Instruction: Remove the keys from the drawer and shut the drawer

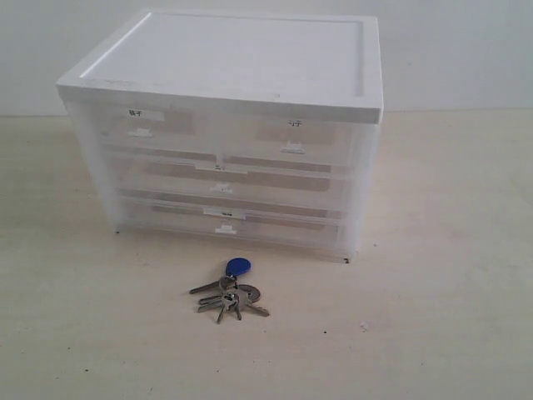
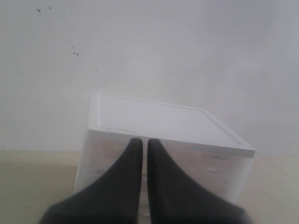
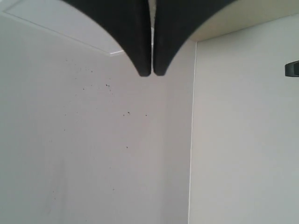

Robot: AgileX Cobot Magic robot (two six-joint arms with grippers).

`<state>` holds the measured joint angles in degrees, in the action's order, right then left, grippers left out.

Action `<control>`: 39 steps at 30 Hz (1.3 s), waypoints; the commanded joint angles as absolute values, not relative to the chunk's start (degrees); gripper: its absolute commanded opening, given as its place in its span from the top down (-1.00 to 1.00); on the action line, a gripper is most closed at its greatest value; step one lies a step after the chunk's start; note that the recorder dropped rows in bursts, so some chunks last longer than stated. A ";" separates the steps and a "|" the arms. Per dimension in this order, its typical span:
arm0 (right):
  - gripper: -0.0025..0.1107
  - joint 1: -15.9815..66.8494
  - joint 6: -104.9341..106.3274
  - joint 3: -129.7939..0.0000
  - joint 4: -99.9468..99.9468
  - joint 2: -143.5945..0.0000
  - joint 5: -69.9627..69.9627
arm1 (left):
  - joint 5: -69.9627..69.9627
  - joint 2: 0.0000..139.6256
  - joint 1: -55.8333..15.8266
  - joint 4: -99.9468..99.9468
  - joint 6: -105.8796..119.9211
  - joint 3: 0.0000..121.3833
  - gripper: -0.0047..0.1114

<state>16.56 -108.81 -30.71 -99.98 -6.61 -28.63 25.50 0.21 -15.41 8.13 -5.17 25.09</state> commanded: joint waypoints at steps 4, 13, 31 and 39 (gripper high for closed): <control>0.96 16.51 -108.95 -30.46 -99.95 -6.44 -28.79 | 25.96 0.00 -15.81 8.52 -5.99 24.83 0.84; 0.96 16.51 -109.06 -30.46 -99.95 -6.44 -28.79 | 25.96 0.00 -15.81 8.52 -5.99 24.83 0.84; 0.96 16.51 -109.16 -30.46 -99.95 -6.44 -28.79 | 22.85 0.00 -15.59 8.41 0.00 19.28 0.84; 0.96 16.51 -109.26 -30.46 -99.95 -6.44 -28.79 | 13.81 0.00 -7.68 8.41 0.00 8.98 0.84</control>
<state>16.56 -108.99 -30.71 -99.98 -6.61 -28.74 17.24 0.14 -10.57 8.13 0.00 12.05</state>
